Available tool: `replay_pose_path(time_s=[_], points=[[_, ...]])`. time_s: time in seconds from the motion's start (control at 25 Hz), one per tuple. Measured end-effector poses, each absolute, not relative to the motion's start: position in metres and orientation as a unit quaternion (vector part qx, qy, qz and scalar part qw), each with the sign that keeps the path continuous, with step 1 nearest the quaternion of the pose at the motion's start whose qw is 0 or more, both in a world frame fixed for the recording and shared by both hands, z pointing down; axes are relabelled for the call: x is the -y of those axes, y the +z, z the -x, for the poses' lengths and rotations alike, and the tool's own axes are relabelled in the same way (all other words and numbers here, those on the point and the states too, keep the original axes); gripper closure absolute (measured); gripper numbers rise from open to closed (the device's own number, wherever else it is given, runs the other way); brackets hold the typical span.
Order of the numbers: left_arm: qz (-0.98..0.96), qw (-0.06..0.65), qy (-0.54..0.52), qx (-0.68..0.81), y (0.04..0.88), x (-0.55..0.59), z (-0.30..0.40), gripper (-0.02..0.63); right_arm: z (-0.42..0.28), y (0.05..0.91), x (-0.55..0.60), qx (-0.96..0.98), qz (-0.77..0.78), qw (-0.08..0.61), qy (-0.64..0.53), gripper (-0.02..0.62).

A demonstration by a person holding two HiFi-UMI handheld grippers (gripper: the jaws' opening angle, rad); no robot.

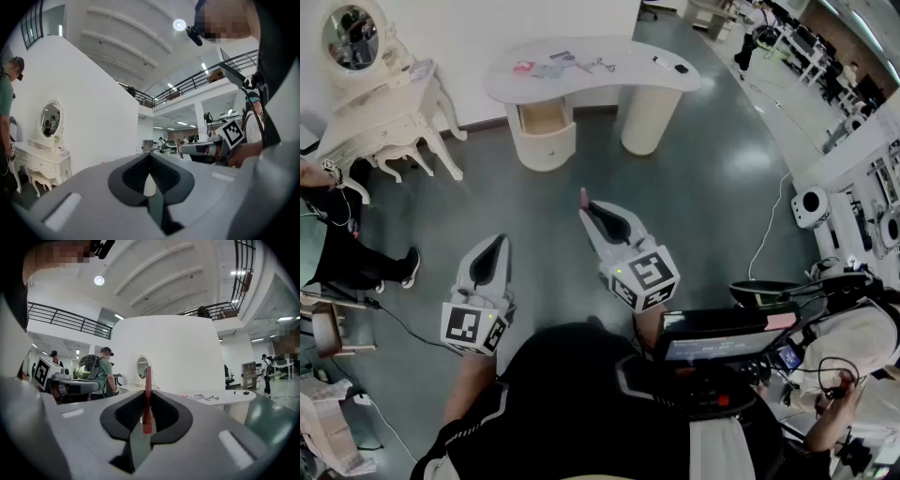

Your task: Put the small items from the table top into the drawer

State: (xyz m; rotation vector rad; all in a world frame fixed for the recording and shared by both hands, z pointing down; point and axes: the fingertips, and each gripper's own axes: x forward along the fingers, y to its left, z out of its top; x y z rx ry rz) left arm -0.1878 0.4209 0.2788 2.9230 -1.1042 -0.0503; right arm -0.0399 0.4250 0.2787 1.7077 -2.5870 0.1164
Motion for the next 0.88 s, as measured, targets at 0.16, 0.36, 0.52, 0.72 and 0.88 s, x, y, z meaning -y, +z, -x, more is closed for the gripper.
replay_pose_path(time_s=[0.16, 0.36, 0.52, 0.72, 0.88], points=[[-0.935, 0.008, -0.015, 0.353, 0.279, -0.424, 0.184, 0.606, 0.035, 0.279, -0.427, 0.832, -0.553, 0.019, 0.037, 0.548], [-0.934, 0.007, -0.012, 0.357, 0.281, -0.425, 0.187, 0.606, 0.036, 0.28, -0.428, 0.832, -0.553, 0.025, 0.029, 0.548], [-0.933, 0.009, -0.01, 0.359, 0.284, -0.423, 0.192, 0.606, 0.04, 0.282, -0.425, 0.832, -0.554, 0.023, 0.034, 0.548], [-0.932, 0.016, -0.005, 0.363, 0.288, -0.419, 0.202, 0.606, 0.051, 0.279, -0.424, 0.835, -0.549, 0.02, 0.024, 0.546], [-0.932, 0.02, -0.006, 0.362, 0.291, -0.41, 0.215, 0.606, 0.062, 0.276, -0.415, 0.835, -0.55, 0.013, 0.025, 0.546]])
